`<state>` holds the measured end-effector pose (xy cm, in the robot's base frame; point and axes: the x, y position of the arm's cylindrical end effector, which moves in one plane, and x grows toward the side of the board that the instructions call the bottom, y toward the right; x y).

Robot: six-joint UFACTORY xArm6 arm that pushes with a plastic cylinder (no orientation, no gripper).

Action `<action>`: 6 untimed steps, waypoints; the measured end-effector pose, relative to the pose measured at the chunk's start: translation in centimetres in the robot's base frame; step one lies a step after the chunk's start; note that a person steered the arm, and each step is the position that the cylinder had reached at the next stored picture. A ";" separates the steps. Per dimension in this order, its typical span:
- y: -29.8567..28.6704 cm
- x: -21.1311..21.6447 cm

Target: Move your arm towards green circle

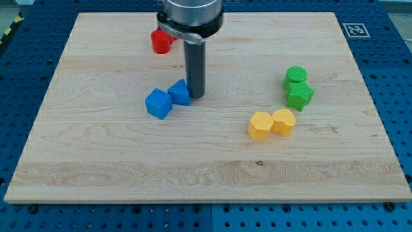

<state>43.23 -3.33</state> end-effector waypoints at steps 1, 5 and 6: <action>-2.3 0.0; 12.6 -8.6; 13.8 -6.9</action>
